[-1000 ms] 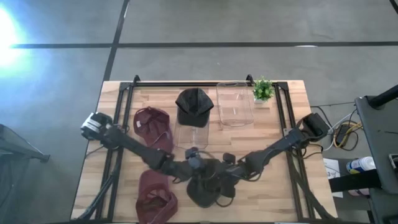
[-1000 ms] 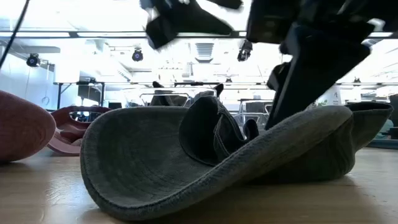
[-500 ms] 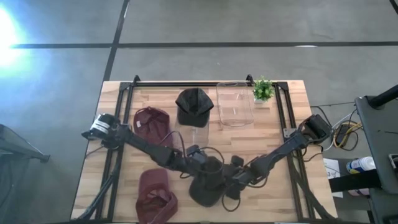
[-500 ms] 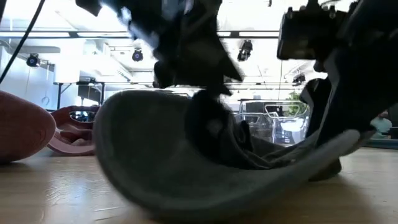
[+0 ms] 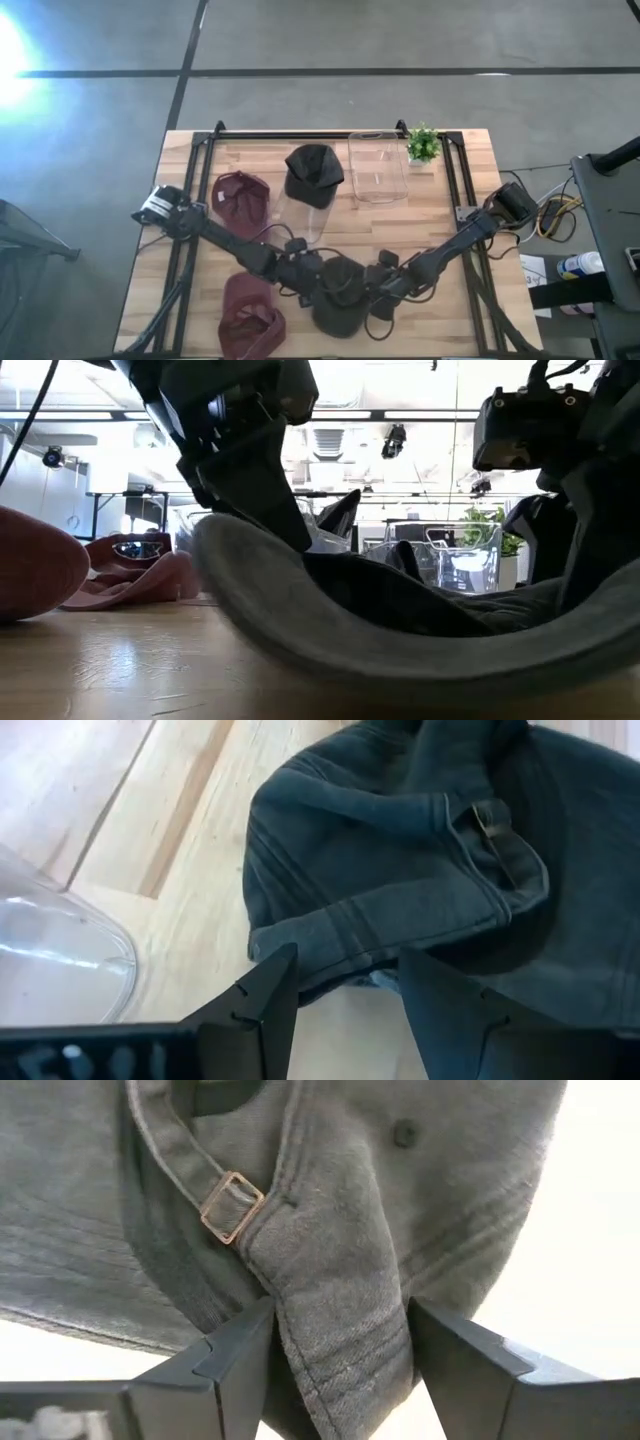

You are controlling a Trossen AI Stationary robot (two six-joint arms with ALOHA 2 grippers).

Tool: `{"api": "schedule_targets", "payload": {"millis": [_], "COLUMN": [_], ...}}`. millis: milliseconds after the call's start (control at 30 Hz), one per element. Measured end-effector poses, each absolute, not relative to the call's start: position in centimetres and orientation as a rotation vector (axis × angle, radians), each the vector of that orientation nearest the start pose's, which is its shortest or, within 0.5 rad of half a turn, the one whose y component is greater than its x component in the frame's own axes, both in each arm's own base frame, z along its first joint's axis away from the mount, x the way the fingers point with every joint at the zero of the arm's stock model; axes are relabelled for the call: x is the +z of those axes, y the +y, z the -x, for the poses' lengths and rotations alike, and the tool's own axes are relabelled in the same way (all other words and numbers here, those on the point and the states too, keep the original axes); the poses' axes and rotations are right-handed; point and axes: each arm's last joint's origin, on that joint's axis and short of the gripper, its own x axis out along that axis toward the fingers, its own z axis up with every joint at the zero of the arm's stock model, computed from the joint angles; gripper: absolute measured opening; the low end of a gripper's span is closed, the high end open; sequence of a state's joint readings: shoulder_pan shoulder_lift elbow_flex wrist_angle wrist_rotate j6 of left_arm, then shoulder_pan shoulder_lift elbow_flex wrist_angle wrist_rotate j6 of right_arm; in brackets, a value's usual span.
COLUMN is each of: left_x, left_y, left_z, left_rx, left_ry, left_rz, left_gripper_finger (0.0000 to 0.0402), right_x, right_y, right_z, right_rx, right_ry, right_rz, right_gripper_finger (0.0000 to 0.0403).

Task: Pick & Place hat
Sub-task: Put the black cap into the left transparent bin

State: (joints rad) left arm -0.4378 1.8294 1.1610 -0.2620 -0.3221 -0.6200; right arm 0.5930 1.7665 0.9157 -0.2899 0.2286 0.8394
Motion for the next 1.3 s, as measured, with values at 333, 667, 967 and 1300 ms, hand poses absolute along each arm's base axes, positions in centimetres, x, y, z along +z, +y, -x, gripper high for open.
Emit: {"api": "schedule_targets", "payload": {"millis": [333,667,967,1300], "left_x": [18.0,23.9,25.2,19.0], "left_y": [-16.6,-17.6,-17.4,-18.0], "left_z": [-33.5,-35.8,-38.0,-40.3], "left_rx": [0.151,0.205,0.198,0.303], "left_ry": [0.869,0.673,0.516,0.626], "left_rz": [0.255,0.184,0.334,0.277], "left_gripper_finger": [0.0167,0.0167,0.0167,0.0167], "right_x": [14.4,18.1,18.9,14.7], "right_y": [16.2,15.6,15.8,16.5], "right_z": [-25.1,-24.5,-25.3,-27.0], "right_rx": [-0.186,-0.157,-0.143,-0.227], "right_ry": [1.168,1.033,0.911,0.946], "right_rz": [-0.233,-0.250,-0.296,-0.310], "right_gripper_finger": [0.0224,0.0224,0.0224,0.0224]}}
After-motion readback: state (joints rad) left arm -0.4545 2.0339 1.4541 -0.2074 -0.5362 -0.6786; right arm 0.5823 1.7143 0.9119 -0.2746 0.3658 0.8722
